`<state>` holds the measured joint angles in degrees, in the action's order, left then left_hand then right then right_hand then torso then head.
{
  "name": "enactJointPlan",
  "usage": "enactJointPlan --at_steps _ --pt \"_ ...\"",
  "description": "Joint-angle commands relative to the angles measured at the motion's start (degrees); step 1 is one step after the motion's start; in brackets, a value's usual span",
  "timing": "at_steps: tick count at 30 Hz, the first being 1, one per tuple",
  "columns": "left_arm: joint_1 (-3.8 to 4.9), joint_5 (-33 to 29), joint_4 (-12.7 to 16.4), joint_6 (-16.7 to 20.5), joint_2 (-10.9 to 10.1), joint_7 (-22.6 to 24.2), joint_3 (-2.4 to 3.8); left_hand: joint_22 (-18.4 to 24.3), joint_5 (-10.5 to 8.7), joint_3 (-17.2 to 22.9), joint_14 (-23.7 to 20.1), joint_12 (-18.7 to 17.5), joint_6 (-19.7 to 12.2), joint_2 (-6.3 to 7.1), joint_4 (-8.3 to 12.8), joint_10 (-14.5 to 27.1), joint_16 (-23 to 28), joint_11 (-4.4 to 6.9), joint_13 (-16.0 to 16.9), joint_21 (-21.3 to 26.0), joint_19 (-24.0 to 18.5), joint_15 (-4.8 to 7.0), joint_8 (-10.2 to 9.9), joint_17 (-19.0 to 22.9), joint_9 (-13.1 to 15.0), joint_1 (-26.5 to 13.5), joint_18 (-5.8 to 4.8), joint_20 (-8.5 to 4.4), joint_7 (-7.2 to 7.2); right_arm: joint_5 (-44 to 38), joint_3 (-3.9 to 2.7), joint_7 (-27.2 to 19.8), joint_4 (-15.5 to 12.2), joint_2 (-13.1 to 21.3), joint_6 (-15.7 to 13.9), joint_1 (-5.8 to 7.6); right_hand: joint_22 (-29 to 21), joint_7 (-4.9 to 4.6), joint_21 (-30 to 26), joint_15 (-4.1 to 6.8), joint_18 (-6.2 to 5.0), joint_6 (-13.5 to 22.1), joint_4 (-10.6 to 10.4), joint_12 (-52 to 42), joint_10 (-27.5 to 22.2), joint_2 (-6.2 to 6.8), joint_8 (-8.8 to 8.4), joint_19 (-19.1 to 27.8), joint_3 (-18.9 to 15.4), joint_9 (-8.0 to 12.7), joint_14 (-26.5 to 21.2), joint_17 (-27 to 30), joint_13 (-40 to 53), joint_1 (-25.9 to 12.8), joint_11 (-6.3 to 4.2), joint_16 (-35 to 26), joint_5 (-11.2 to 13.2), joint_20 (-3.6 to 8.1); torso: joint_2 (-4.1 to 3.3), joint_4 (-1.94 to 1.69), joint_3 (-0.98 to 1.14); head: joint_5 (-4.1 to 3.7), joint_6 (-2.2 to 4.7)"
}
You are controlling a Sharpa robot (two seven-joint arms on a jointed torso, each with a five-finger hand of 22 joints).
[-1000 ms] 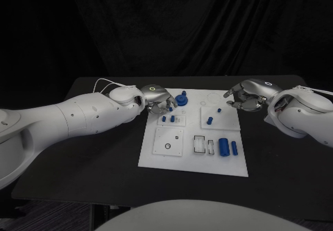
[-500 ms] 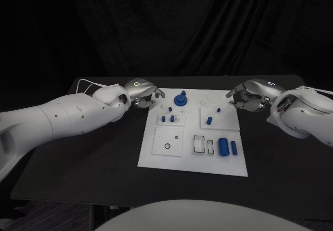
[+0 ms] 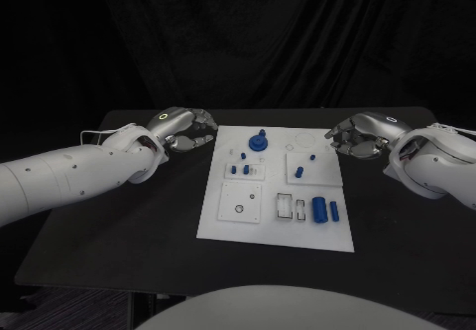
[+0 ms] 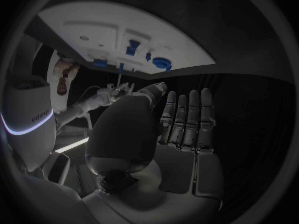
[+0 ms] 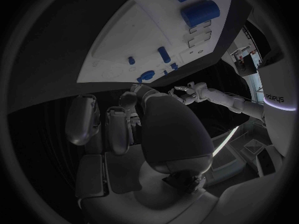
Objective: Assemble the parts on the task board
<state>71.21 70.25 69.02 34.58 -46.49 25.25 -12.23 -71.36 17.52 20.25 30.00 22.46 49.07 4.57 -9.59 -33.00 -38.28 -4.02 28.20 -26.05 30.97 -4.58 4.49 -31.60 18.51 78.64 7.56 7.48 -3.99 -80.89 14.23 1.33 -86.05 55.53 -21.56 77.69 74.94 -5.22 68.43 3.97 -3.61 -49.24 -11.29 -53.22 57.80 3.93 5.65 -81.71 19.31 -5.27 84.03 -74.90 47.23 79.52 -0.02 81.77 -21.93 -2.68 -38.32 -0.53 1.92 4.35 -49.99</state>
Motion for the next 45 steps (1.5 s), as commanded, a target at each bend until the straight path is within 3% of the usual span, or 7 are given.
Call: enactJointPlan --at_steps 1,5,9,23,30,33,45 --pt "-0.07 -30.04 2.04 -8.69 -1.6 15.53 0.04 7.39 5.44 -3.86 -7.46 -2.79 -1.26 -0.93 -4.32 4.8 12.99 1.1 -4.64 11.4 -9.43 1.17 -0.51 7.96 -1.32 -1.17 -0.14 -0.34 0.33 -0.1 -0.05 1.22 -0.86 0.28 -2.9 0.19 8.87 -0.32 -1.2 -0.65 -0.97 -0.24 0.0 4.88 -3.66 0.99 -0.37 0.93 0.92 0.16 2.29 -1.34 -4.07 0.24 0.42 -0.72 -0.15 -0.19 -0.03 0.19 -0.01 0.0 -0.01" --pt "-0.07 -43.59 5.41 -17.16 -3.93 19.54 0.03 19.42 6.77 -11.94 -19.8 -10.65 -7.01 -3.14 -7.13 15.68 32.06 2.65 -15.87 22.62 -13.7 1.99 -0.84 22.91 -5.91 -2.75 2.28 0.95 0.85 -0.39 -0.05 2.51 -1.74 0.12 -1.61 1.32 7.47 -1.0 -6.96 -1.93 -1.93 0.49 0.77 11.31 -7.8 2.73 -0.86 3.89 2.53 0.55 0.2 2.21 -8.42 1.39 1.7 -3.31 -0.02 -1.16 -0.03 0.19 -0.06 -0.03 -0.01" --pt "-0.08 -53.64 8.4 -24.02 -5.35 20.49 0.02 30.87 3.84 -20.74 -24.7 -14.92 -24.98 -6.95 -7.21 22.17 37.21 3.22 -23.51 22.75 -16.63 0.22 -2.09 28.67 -13.82 -3.93 1.7 2.02 0.98 -3.09 -0.05 4.93 -2.22 -0.71 1.48 2.79 5.3 -0.26 -16.64 -3.95 -3.35 3.34 1.71 19.98 -15.56 4.07 -1.74 9.51 3.09 1.13 -4.85 9.33 -14.49 1.98 5.12 -8.5 0.06 -2.89 0.08 0.07 0.03 -0.64 -0.01" --pt "-1.19 -64.92 14.83 -32.71 -7.09 21.82 0.0 65.43 -0.28 -33.41 -30.0 -18.85 -34.94 -13.87 -7.16 29.82 38.28 7.09 -27.09 25.28 -30.75 2.69 -2.85 31.6 -16.82 -5.93 2.46 0.45 7.21 -12.8 -0.06 6.96 -1.7 -2.68 7.06 3.05 5.04 0.39 -19.42 -4.43 -3.95 4.04 4.65 27.93 -19.81 4.41 -1.3 10.82 1.98 1.0 -6.72 12.07 -23.08 2.83 6.41 -9.44 0.09 -3.88 0.12 -0.03 -0.27 -0.44 -0.01" --pt "-2.68 -65.32 15.75 -33.57 -7.69 22.17 0.0 69.41 0.2 -35.01 -30.0 -19.42 -39.7 -13.98 -7.14 30.93 38.28 6.35 -27.3 25.71 -30.99 3.94 -3.25 31.6 -17.24 -5.04 0.36 -2.96 12.27 -13.6 -0.05 6.53 -0.39 -3.78 7.5 1.82 5.26 0.37 -18.38 -4.54 -3.74 3.33 2.92 28.45 -18.51 4.03 -0.78 9.79 0.05 0.8 -5.86 11.29 -25.21 0.2 6.49 -8.33 0.07 -4.01 -0.07 -0.24 -0.53 -1.34 -0.01" --pt "-3.08 -65.37 15.59 -33.55 -7.6 22.06 0.0 69.61 -0.04 -35.58 -30.0 -21.26 -43.39 -13.73 -7.17 32.49 38.28 9.49 -27.8 25.49 -30.78 5.83 -3.61 31.6 -17.61 -5.33 1.65 -3.38 15.54 -13.7 -0.06 6.43 0.03 -4.08 7.55 1.37 5.38 0.3 -17.94 -4.55 -3.66 3.1 2.89 28.35 -17.88 3.97 -0.65 9.47 -0.08 0.76 -5.63 11.03 -25.52 0.19 6.5 -8.05 0.05 -4.02 -0.19 -0.48 -0.82 -1.62 -0.01" --pt "-4.19 -65.3 15.67 -31.9 -7.77 22.27 0.0 71.36 -0.33 -35.93 -30.0 -21.62 -43.63 -12.67 -7.2 32.73 38.28 11.29 -27.92 26.05 -30.97 7.15 -3.6 31.6 -17.61 -5.91 1.74 -4.78 17.0 -13.82 -0.06 5.68 1.81 -5.57 8.3 0.09 5.98 -0.41 -15.55 -4.4 -3.25 1.83 2.43 28.71 -15.05 3.9 -0.04 7.72 -0.62 0.57 -4.41 9.87 -27.59 -0.17 6.29 -6.78 0.02 -3.9 -0.29 -0.8 -1.21 -2.86 -0.01"
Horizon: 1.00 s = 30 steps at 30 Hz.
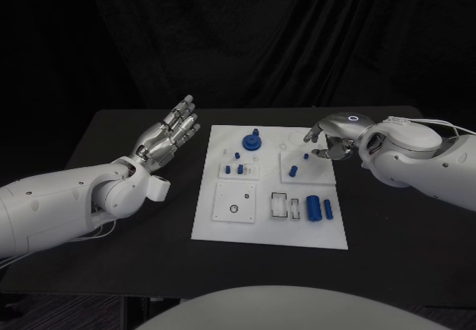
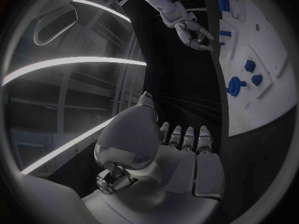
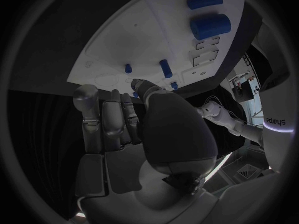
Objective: Assemble the parts on the task board
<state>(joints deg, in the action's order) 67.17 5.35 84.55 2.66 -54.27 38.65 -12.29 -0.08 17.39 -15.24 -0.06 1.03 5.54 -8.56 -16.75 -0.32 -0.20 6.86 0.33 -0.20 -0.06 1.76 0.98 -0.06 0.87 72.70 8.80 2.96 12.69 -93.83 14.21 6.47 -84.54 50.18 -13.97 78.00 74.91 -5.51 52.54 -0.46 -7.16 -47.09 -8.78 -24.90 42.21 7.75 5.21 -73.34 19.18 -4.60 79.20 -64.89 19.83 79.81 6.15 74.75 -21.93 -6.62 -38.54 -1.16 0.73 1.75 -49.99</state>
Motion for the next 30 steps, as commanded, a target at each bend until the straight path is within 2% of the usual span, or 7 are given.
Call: enactJointPlan --at_steps 1,3,6,13,17,20,30 --pt "-0.2 -0.39 0.14 -0.03 0.02 8.83 0.05 0.08 -0.19 -0.43 0.06 -0.17 -0.11 0.44 -0.03 0.04 0.2 0.44 -0.04 0.2 0.06 0.82 -0.08 0.06 0.04 0.01 0.5 -0.26 0.33 -0.88 -0.05 0.49 0.44 -0.35 0.77 -0.27 6.01 -0.12 0.33 0.03 0.3 -0.33 -0.08 0.39 0.56 0.08 0.41 -0.65 -0.49 -0.1 0.43 -0.14 -0.2 -0.47 0.12 0.24 0.02 0.04 -0.05 -0.19 0.02 -0.37 -0.01" --pt "-0.26 -0.38 0.15 -0.15 0.06 8.74 0.05 0.08 0.0 -0.25 0.06 -0.18 -0.12 0.22 -0.02 0.05 0.2 0.24 -0.04 0.2 0.06 0.55 -0.09 0.06 0.03 0.04 0.45 -0.1 0.09 -0.89 -0.05 0.42 0.68 -0.56 0.93 -0.37 6.02 -0.24 0.36 0.1 0.31 -0.97 -0.2 0.53 1.19 0.02 0.72 -0.79 -0.54 -0.22 0.48 0.01 -0.7 -0.49 0.03 0.24 -0.01 0.08 -0.02 -0.21 0.04 -0.65 -0.01" --pt "-0.32 -0.37 0.18 -0.49 0.12 8.6 0.06 0.08 0.4 0.15 0.06 -0.13 0.05 -0.23 0.03 0.04 0.2 -0.64 -0.03 0.2 0.06 -0.6 -0.07 0.06 0.06 0.52 0.27 0.91 -1.84 -0.89 -0.05 0.35 1.05 -0.83 1.07 -0.49 5.95 -0.14 0.04 0.2 0.25 -2.01 -0.15 0.65 2.15 0.02 1.24 -0.76 -0.44 -0.55 0.43 0.3 -1.31 -0.22 -0.13 0.13 -0.04 0.18 -0.02 0.02 0.11 -0.42 -0.01" --pt "-0.39 -0.36 0.24 -1.19 0.19 8.07 0.06 -0.24 1.6 0.58 0.06 0.02 0.16 -0.47 0.17 -0.01 0.2 -2.25 0.01 0.12 0.1 -2.52 -0.06 0.06 0.07 1.93 0.0 2.53 -2.71 -0.89 -0.05 0.09 2.12 -1.48 1.24 -0.9 5.96 -0.17 -0.07 0.32 0.27 -3.88 -0.09 0.95 3.58 0.01 2.21 -0.84 -0.23 -1.33 0.38 0.59 -2.34 0.1 -0.28 0.08 -0.03 0.31 -0.05 0.09 0.25 -0.56 -0.01" --pt "-0.41 -0.35 0.16 -1.5 0.23 7.78 0.06 -0.34 2.43 0.81 0.06 0.09 0.14 -0.5 0.28 -0.03 0.2 -2.8 0.03 0.09 0.12 -3.12 -0.06 0.06 0.06 2.88 -0.09 3.04 -2.86 -0.89 -0.05 -0.16 2.47 -1.7 1.14 -1.05 5.95 -0.21 -0.14 0.36 0.26 -4.29 -0.11 1.03 3.86 0.01 2.42 -0.84 -0.22 -1.54 0.38 0.61 -2.56 0.11 -0.35 0.09 -0.02 0.35 -0.01 0.05 0.18 -0.55 -0.01" --pt "-0.43 -0.35 -0.13 -1.98 0.43 7.36 0.06 -0.55 2.86 0.97 0.06 0.3 0.24 -0.5 0.32 -0.11 0.2 -4.34 0.09 0.03 0.17 -4.07 -0.05 0.06 0.08 3.91 -0.15 3.94 -3.41 -0.89 -0.05 -0.38 2.76 -1.95 1.12 -1.2 6.01 -0.18 0.07 0.41 0.3 -4.62 -0.18 1.01 4.38 0.01 2.6 -0.96 -0.23 -1.76 0.44 0.55 -2.77 0.05 -0.42 0.16 -0.01 0.39 -0.06 0.05 0.17 -0.55 -0.01" --pt "-0.53 -0.35 -0.45 -2.75 0.7 6.86 0.06 -0.8 3.41 1.11 0.06 0.52 0.52 -0.51 0.53 -0.19 0.2 -5.5 0.14 -0.05 0.25 -4.96 0.01 0.06 0.12 4.91 -0.1 4.96 -3.97 -0.89 -0.05 -0.87 3.69 -2.6 1.01 -1.8 5.96 -0.12 -0.19 0.5 0.26 -5.33 -0.17 1.03 5.09 0.05 3.01 -0.89 -0.22 -2.21 0.34 0.87 -3.11 0.12 -0.56 0.02 -0.01 0.46 -0.02 0.02 0.13 -0.53 -0.01"
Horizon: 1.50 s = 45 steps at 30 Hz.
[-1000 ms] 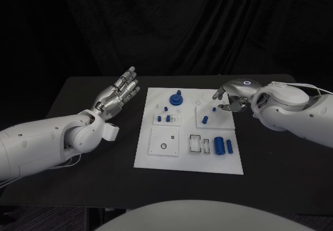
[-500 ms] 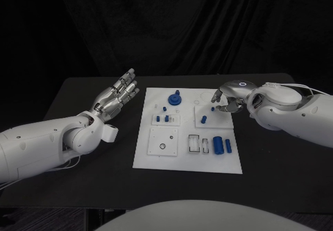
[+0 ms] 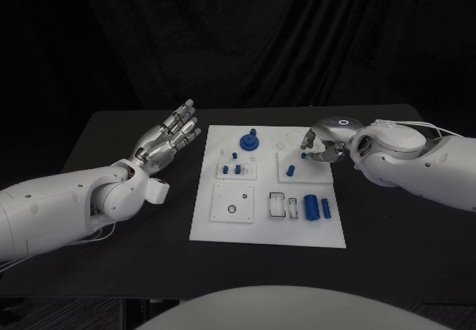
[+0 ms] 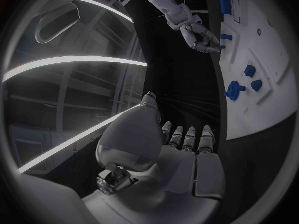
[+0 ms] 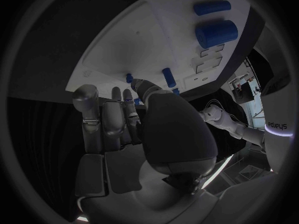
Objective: Assemble the parts on the task board
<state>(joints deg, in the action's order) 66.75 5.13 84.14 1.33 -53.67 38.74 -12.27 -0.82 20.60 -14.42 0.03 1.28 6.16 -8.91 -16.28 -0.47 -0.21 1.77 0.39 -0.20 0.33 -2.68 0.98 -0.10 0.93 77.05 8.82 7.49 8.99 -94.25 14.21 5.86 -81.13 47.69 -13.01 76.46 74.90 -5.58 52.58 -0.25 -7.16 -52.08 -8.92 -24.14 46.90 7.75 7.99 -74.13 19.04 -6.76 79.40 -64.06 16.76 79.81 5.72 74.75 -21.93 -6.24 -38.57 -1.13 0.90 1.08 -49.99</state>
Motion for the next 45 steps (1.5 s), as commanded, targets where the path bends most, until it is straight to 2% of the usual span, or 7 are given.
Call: enactJointPlan --at_steps 1,15,20,29,34,37,45 --pt "-0.12 -0.13 -0.07 -1.46 0.12 6.75 0.04 -0.07 0.3 0.3 -0.03 0.29 -0.11 -0.15 0.08 -0.05 0.21 -0.47 0.09 -0.05 -0.14 -0.57 0.01 0.1 0.05 0.66 -0.09 0.49 -0.29 -0.47 -0.05 -0.35 0.42 -0.2 -0.04 -0.34 5.98 -0.05 -0.2 0.31 0.26 -0.37 0.0 0.27 0.43 0.07 0.25 -0.12 -0.08 -0.08 0.13 0.05 -0.07 0.15 -0.14 0.02 -0.01 0.09 0.02 -0.01 -0.03 0.17 -0.01" --pt "-0.33 -0.13 -0.28 -2.08 0.21 6.47 0.04 -0.16 0.78 0.43 -0.03 0.35 -0.04 -0.16 0.24 -0.07 0.21 -0.98 0.1 -0.08 -0.1 -1.03 0.02 0.1 0.06 1.32 0.05 1.12 -0.62 -0.47 -0.05 -1.38 1.9 -1.57 -0.5 -1.28 6.07 -0.04 0.03 0.52 0.3 -0.41 0.7 0.06 1.61 0.11 0.33 -0.28 0.31 -0.6 0.21 0.0 -0.43 1.13 -0.42 0.13 -0.05 0.28 0.03 0.02 -0.02 0.51 -0.01" --pt "-0.46 -0.13 -0.38 -2.66 0.24 6.21 0.04 -0.2 2.48 0.58 -0.03 0.35 -0.14 -0.21 0.53 -0.06 0.21 -1.5 0.09 -0.1 -0.08 -1.6 0.0 0.1 0.05 2.09 0.2 1.78 -0.82 -0.47 -0.05 -1.74 2.87 -2.16 -0.71 -1.79 6.0 -0.05 -0.32 0.59 0.25 -0.58 1.07 -0.05 2.11 0.04 0.45 -0.12 0.55 -0.86 0.03 0.33 -0.56 1.57 -0.51 -0.06 -0.04 0.35 0.06 0.02 -0.02 0.49 -0.01" --pt "-0.71 -0.13 -0.58 -3.4 0.27 5.92 0.04 -0.24 3.71 0.66 -0.03 0.38 0.27 -0.2 0.8 -0.06 0.21 -1.91 0.1 -0.11 -0.05 -2.02 0.09 0.1 0.12 2.63 0.34 2.36 -1.29 -0.47 -0.05 -2.43 4.16 -2.93 -1.32 -2.31 6.21 -0.2 0.38 0.89 0.38 -2.54 2.22 -1.13 4.92 -0.53 1.8 -0.42 0.84 -2.56 0.22 0.04 -0.6 2.39 -1.14 0.26 0.03 0.65 0.07 0.06 -0.13 0.41 -0.01" --pt "-0.82 -0.13 -0.61 -3.78 0.24 5.77 0.04 -0.26 4.25 0.69 -0.03 0.39 0.35 -0.23 0.86 -0.06 0.21 -2.08 0.1 -0.12 -0.04 -2.16 0.1 0.1 0.13 2.77 0.4 2.55 -1.46 -0.47 -0.05 -3.11 4.74 -3.38 -1.87 -2.62 6.31 -0.35 0.8 1.12 0.44 -3.9 2.94 -1.57 6.35 -1.15 2.76 -0.61 0.97 -3.69 0.32 0.0 -0.6 2.81 -1.57 0.37 0.05 0.85 0.07 0.09 -0.07 0.38 -0.01" --pt "-0.86 -0.13 -0.6 -3.91 0.17 5.63 0.04 -0.28 6.06 0.83 -0.03 0.42 1.06 -0.35 1.13 -0.07 0.21 -2.37 0.11 -0.14 -0.02 -2.36 0.24 0.1 0.24 3.19 0.55 2.9 -2.2 -0.47 -0.05 -3.58 4.99 -3.51 -2.36 -2.78 6.26 -0.5 0.63 1.56 0.36 -5.34 3.36 -1.79 7.45 -1.63 3.73 -0.5 0.85 -4.73 0.13 0.45 -0.66 2.82 -2.09 0.1 0.09 1.13 0.05 -0.03 -0.08 0.33 -0.01" --pt "-0.92 -0.13 -0.68 -4.05 0.11 5.32 0.04 -0.32 6.93 0.89 -0.03 0.47 1.09 -0.5 1.15 -0.09 0.21 -2.51 0.12 -0.15 0.0 -2.53 0.23 0.1 0.24 3.26 0.62 3.1 -2.32 -0.47 -0.06 -4.79 5.29 -3.54 -4.94 -2.94 6.45 -0.43 1.48 2.17 0.53 -7.54 4.43 -1.84 10.06 -2.68 5.44 -0.9 0.55 -6.93 0.29 0.65 -1.01 3.16 -2.79 0.0 0.08 1.77 0.06 0.09 -0.08 0.63 -0.01"
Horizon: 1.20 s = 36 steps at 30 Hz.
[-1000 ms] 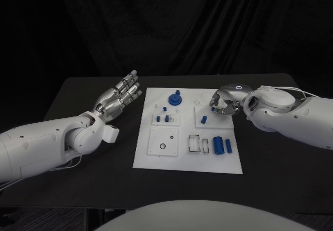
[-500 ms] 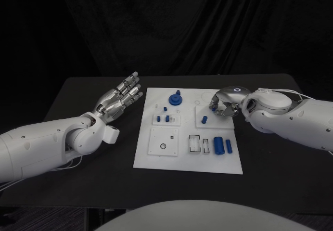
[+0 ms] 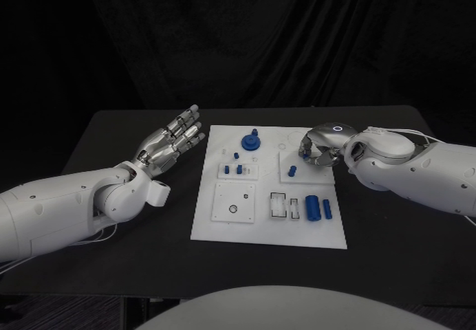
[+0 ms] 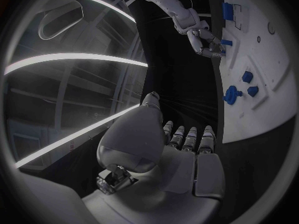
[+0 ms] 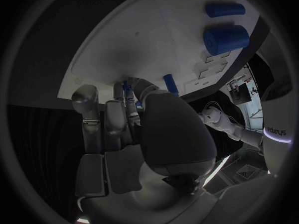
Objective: Assemble the parts on the task board
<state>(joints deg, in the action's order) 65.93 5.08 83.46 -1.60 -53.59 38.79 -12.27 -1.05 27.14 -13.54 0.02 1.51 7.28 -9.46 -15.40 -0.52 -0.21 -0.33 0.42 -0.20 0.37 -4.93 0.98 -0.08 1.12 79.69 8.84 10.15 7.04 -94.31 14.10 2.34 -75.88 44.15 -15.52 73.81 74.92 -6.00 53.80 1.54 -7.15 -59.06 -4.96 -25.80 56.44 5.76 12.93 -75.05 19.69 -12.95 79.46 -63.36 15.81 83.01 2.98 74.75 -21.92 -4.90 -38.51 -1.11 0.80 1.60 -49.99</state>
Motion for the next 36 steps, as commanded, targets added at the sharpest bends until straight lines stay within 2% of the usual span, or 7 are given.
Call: enactJointPlan --at_steps 1,10,18,22,26,32,36 --pt "-0.11 -0.08 -0.02 -1.13 0.04 5.24 0.05 -0.1 0.39 0.02 -0.02 0.25 -0.03 0.05 0.27 -0.04 0.21 -0.41 0.09 -0.15 -0.03 -0.28 0.23 0.08 0.05 0.62 0.6 0.45 -0.37 -0.41 0.06 -1.35 0.05 0.0 -2.63 -0.3 6.44 0.0 0.31 0.4 0.54 -0.66 0.53 -0.14 0.64 -0.71 0.58 -0.01 -0.13 -0.87 0.26 -0.08 -0.1 -0.02 -0.07 0.02 0.08 0.45 0.0 0.09 0.0 0.1 -0.01" --pt "-0.2 -0.08 -0.1 -1.26 0.07 4.96 0.05 -0.17 0.73 0.11 -0.02 0.25 -0.02 -0.09 0.36 -0.04 0.21 -0.6 0.09 -0.18 0.0 -0.58 0.23 0.08 0.05 0.76 0.64 0.74 -0.52 -0.41 0.05 -1.81 -0.18 0.34 -4.69 -0.31 6.38 0.04 0.12 0.43 0.51 -0.99 0.95 0.12 1.22 -0.88 0.91 0.06 -0.2 -1.5 0.14 0.4 -0.33 0.23 -0.17 -0.27 0.05 0.55 0.02 -0.04 0.01 0.14 -0.01" --pt "-0.24 -0.08 0.13 -1.21 -0.37 4.69 0.05 -0.25 0.97 0.16 -0.02 0.31 0.02 -0.13 0.44 -0.06 0.21 -0.72 0.11 -0.21 0.04 -0.77 0.23 0.08 0.05 0.86 0.66 0.94 -0.6 -0.25 0.03 -1.8 -1.34 1.48 -6.34 0.11 6.3 -0.07 -0.23 0.29 0.48 -0.81 1.07 0.46 1.21 -0.84 0.88 0.23 -0.27 -1.74 -0.11 1.01 -0.52 0.24 -0.06 -0.67 0.04 0.51 0.0 0.05 0.02 0.15 -0.01" --pt "-0.25 -0.08 0.23 -1.25 -0.55 4.57 0.05 -0.27 1.01 0.16 -0.02 0.35 0.05 -0.12 0.47 -0.08 0.21 -0.78 0.12 -0.22 0.05 -0.82 0.24 0.08 0.06 0.89 0.67 1.01 -0.65 0.25 0.02 -1.66 -2.6 2.24 -6.82 1.11 6.28 -0.14 -0.3 0.17 0.5 -0.73 1.11 0.65 1.2 -0.85 0.86 0.27 -0.3 -1.88 -0.14 1.07 -0.63 0.24 -0.01 -0.73 0.03 0.46 0.0 0.05 0.0 0.43 -0.01" --pt "-0.25 -0.08 0.25 -1.35 -0.66 4.41 0.05 -0.34 1.09 0.19 -0.02 0.41 0.15 -0.14 0.55 -0.1 0.21 -0.94 0.13 -0.24 0.08 -0.89 0.26 0.08 0.08 0.98 0.7 1.13 -0.81 0.55 0.02 -1.23 -4.87 3.3 -7.18 3.14 6.3 -0.22 -0.21 -0.05 0.56 -0.69 1.11 0.83 1.28 -0.82 0.88 0.25 -0.37 -2.05 -0.14 1.11 -0.75 0.17 0.05 -0.78 0.04 0.36 0.0 0.04 0.01 0.77 -0.01" --pt "-0.25 -0.09 0.22 -1.47 -0.66 4.22 0.05 -0.39 1.18 0.26 -0.02 0.43 0.57 -0.24 0.66 -0.12 0.21 -1.19 0.14 -0.27 0.12 -0.99 0.35 0.08 0.14 1.1 0.78 1.36 -1.39 0.7 0.03 -0.2 -9.26 4.78 -6.66 6.34 6.33 -0.33 -0.08 -0.4 0.63 -0.83 1.08 1.06 1.72 -0.84 1.02 0.2 -0.51 -2.46 -0.09 1.14 -0.93 0.05 0.14 -0.8 0.04 0.13 0.0 0.08 -0.01 0.88 -0.01" --pt "-0.25 -0.09 0.09 -1.46 -0.46 4.29 0.05 -0.48 1.26 0.28 -0.02 0.43 0.84 -0.3 0.73 -0.11 0.21 -1.22 0.13 -0.31 0.17 -1.11 0.4 0.08 0.18 1.16 0.87 1.56 -2.08 0.73 0.04 0.07 -12.45 5.35 -5.79 7.19 6.36 -0.35 0.07 -0.5 0.67 -0.93 1.05 1.2 1.96 -0.87 1.11 0.13 -0.56 -2.67 -0.03 1.09 -1.04 -0.02 0.17 -0.77 0.04 0.03 -0.01 0.04 -0.03 0.97 -0.01"
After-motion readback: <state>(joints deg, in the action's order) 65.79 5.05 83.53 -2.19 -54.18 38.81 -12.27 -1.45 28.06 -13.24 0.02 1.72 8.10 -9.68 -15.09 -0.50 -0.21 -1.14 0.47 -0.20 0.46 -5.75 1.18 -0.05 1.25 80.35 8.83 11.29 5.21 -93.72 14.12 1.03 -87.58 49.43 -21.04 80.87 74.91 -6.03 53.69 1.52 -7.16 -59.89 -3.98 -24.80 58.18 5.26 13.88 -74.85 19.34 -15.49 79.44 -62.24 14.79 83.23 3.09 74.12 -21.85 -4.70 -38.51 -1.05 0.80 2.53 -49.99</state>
